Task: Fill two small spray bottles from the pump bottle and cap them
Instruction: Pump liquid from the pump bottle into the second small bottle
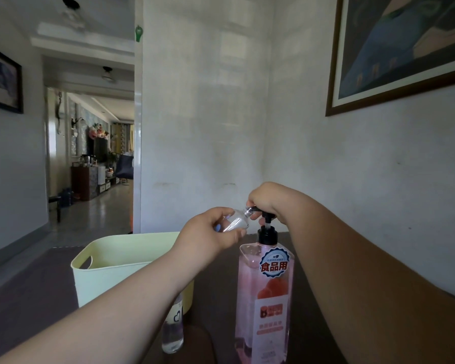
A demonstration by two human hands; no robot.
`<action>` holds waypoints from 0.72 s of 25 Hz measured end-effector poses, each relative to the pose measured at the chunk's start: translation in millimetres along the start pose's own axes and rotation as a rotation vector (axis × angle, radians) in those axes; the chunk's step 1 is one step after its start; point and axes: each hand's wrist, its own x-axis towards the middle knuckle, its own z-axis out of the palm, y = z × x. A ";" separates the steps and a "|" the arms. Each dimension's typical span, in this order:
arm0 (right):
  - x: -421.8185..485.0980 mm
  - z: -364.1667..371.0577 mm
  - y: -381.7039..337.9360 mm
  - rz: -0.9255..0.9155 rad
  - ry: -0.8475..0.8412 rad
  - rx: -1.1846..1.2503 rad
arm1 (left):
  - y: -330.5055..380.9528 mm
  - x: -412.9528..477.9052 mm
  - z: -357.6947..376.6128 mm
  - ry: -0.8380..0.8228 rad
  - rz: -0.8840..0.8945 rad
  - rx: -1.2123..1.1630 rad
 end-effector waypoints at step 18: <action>8.6 10.2 12.8 -0.080 0.025 0.000 | -6.5 -3.8 -0.5 -0.036 0.073 -0.039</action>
